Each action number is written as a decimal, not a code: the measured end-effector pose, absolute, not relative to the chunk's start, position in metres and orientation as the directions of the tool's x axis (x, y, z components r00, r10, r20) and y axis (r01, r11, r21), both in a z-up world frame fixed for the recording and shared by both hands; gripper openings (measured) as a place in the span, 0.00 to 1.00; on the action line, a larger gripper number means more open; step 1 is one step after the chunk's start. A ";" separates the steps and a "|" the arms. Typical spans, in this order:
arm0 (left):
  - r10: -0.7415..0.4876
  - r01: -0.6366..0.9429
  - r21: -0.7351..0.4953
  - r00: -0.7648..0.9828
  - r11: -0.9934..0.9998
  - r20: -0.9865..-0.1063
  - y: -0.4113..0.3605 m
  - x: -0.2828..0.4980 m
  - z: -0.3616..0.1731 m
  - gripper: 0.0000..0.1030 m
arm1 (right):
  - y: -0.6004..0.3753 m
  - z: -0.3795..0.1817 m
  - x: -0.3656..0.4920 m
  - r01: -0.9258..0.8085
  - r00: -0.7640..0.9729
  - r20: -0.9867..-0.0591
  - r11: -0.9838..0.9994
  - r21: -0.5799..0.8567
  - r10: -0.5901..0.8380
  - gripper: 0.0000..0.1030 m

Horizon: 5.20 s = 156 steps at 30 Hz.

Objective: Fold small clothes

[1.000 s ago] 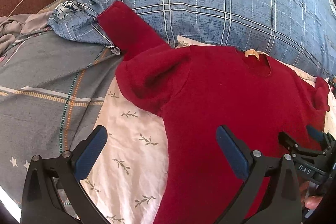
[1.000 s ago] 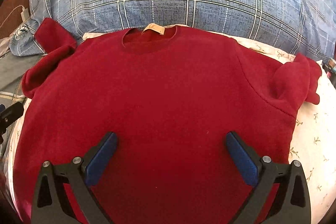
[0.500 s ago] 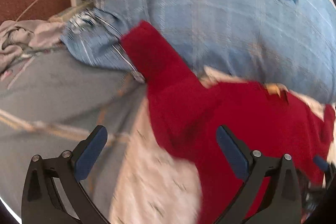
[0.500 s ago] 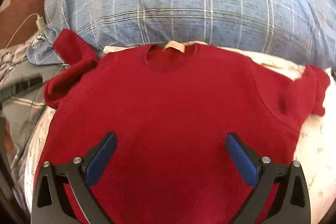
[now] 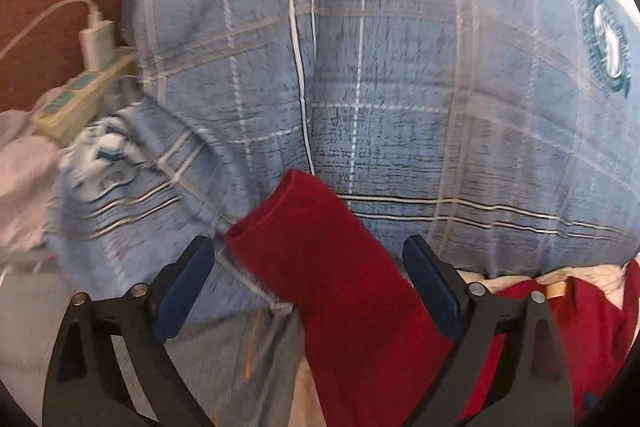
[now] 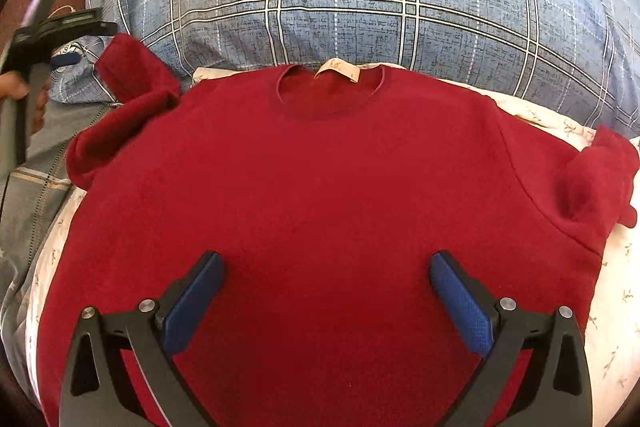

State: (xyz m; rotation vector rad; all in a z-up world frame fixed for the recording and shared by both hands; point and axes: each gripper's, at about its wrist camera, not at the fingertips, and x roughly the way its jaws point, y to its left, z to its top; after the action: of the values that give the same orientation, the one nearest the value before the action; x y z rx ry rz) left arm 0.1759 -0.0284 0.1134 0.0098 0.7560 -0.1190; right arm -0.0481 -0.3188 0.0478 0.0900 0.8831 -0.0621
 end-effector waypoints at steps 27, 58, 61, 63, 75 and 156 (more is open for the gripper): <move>-0.094 0.182 0.059 0.730 0.982 -0.677 -0.014 0.150 0.166 0.73 | -0.318 0.051 -0.048 0.098 0.632 -0.775 0.994 0.046 -0.027 1.00; -0.277 0.418 -0.023 0.558 0.908 -0.782 -0.084 0.081 0.228 0.08 | -0.322 0.061 -0.058 0.108 0.625 -0.781 0.989 0.100 0.011 0.97; -0.408 0.522 -0.122 0.476 0.844 -0.779 -0.125 0.057 0.244 0.08 | -0.337 0.077 -0.077 0.122 0.652 -0.756 0.977 0.175 0.054 0.97; -0.480 0.582 -0.175 0.424 0.794 -0.768 -0.160 0.043 0.252 0.08 | -0.346 0.083 -0.084 0.127 0.649 -0.759 0.978 0.168 0.046 0.97; -0.672 0.673 -0.467 0.060 0.574 -0.738 -0.273 -0.007 0.197 0.66 | -0.450 0.111 -0.124 0.348 0.687 -0.726 0.884 0.314 -0.012 0.99; -0.241 0.170 -0.178 0.501 0.969 -0.831 -0.056 0.030 0.058 0.72 | -0.407 0.104 -0.087 0.101 0.676 -0.736 0.994 0.031 -0.046 0.03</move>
State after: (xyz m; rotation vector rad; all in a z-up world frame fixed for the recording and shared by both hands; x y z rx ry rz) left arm 0.0298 -0.0558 0.0581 -0.0762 1.0161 -0.2489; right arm -0.0868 -0.4073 0.1042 0.0705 0.8246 -0.0824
